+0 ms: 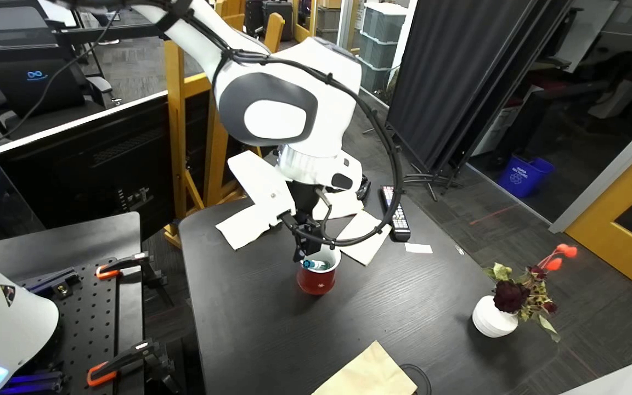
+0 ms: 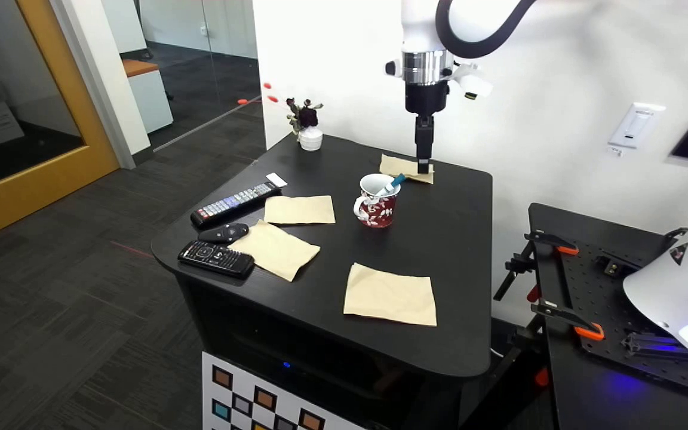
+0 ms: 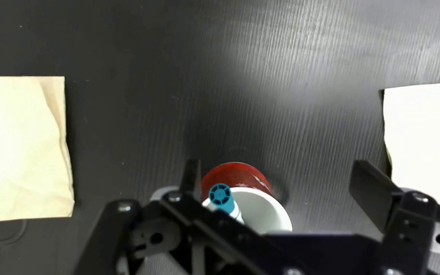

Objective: Remove the marker from the mug and put it on the table

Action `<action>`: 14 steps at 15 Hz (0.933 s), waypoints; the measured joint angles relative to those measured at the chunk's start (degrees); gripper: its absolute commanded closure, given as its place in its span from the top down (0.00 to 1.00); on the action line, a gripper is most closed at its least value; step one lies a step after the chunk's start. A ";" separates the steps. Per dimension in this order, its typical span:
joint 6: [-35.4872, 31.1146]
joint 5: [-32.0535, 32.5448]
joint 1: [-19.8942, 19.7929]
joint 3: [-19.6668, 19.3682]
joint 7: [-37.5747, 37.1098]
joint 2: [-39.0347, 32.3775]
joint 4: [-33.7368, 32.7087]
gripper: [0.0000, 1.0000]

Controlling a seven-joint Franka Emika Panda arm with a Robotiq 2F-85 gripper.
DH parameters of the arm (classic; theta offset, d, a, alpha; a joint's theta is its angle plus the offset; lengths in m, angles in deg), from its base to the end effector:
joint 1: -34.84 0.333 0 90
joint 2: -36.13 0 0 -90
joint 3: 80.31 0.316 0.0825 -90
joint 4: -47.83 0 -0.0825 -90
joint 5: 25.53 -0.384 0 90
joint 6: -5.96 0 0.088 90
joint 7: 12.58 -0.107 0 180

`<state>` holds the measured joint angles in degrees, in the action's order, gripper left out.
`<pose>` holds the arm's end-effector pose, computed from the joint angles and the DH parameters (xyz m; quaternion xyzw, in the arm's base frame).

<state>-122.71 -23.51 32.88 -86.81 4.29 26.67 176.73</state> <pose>0.5131 -0.0775 0.2793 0.9926 0.0851 -0.0868 0.0032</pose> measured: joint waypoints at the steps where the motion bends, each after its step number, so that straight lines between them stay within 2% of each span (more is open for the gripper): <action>1: -0.12 0.00 -0.26 0.00 -0.01 -1.22 -1.01 1.00; 14: -0.34 0.00 -2.83 0.80 -0.13 -13.60 -12.80 1.00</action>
<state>-123.05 -23.51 30.05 -86.01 4.16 13.07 163.94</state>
